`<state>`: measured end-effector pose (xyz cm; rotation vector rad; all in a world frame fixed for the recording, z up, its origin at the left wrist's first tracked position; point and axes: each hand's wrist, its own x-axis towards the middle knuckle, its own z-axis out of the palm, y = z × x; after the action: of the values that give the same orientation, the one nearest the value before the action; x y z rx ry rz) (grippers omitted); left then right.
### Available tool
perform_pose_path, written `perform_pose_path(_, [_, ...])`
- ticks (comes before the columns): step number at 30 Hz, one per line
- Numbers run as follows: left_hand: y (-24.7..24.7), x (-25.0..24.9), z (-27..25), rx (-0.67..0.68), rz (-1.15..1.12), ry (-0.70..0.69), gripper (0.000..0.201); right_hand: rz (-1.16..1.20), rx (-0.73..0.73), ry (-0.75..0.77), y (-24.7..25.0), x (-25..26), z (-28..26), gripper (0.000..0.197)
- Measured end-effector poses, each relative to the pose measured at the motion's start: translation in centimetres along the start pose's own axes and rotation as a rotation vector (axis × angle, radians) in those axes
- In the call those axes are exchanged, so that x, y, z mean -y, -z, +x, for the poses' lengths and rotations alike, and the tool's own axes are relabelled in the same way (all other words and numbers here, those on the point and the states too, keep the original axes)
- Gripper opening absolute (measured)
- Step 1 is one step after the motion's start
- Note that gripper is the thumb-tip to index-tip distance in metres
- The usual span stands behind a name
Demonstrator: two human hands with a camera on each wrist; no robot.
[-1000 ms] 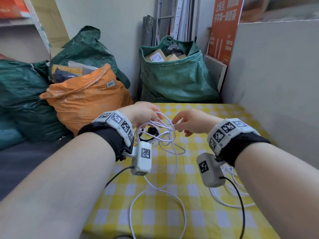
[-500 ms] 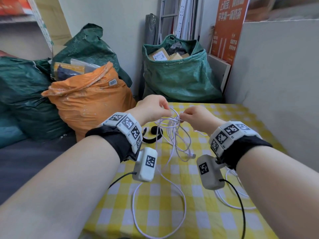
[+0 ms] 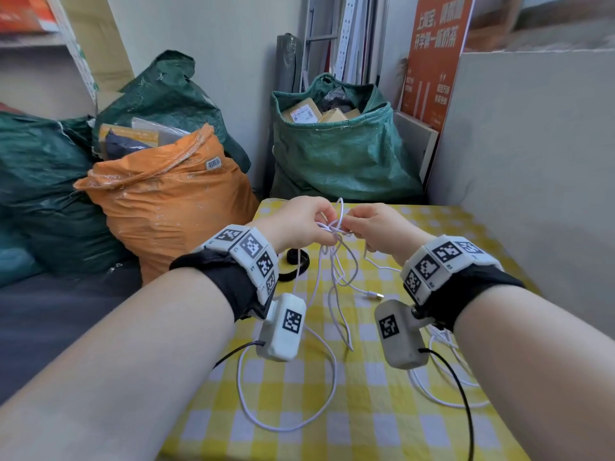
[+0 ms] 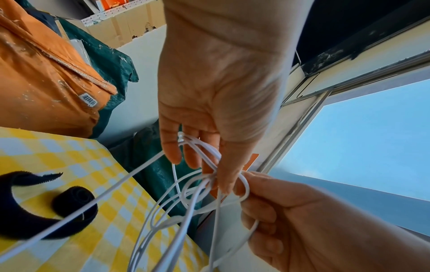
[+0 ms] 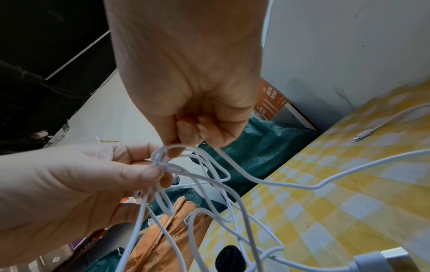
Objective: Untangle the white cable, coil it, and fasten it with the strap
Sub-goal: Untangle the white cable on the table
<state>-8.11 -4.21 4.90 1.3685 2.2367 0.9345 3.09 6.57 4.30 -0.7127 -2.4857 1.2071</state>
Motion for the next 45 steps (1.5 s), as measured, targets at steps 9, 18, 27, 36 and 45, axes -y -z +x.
perform_pose_path(9, [1.8, 0.3, -0.4, 0.114, 0.028, 0.024, 0.015, -0.151, -0.112, 0.002, 0.0, 0.1, 0.4, 0.025])
perform_pose_path(18, [2.4, 0.9, -0.2, 0.007, 0.151, -0.054, 0.014, -0.135, -0.134, 0.017, 0.7, -0.1, 0.4, 0.014])
perform_pose_path(27, [2.4, 0.5, -0.1, -0.027, 0.045, -0.110, 0.014, -0.086, -0.164, 0.051, 1.3, -0.4, 0.4, 0.013])
perform_pose_path(36, [2.5, -0.2, -0.5, 0.033, -0.044, -0.093, 0.011, 0.032, -0.156, 0.035, 0.7, -0.3, 0.3, 0.010])
perform_pose_path(45, [2.5, -0.4, -0.8, 0.013, 0.038, -0.078, 0.020, -0.029, -0.130, 0.029, 0.8, 0.1, -0.1, 0.012])
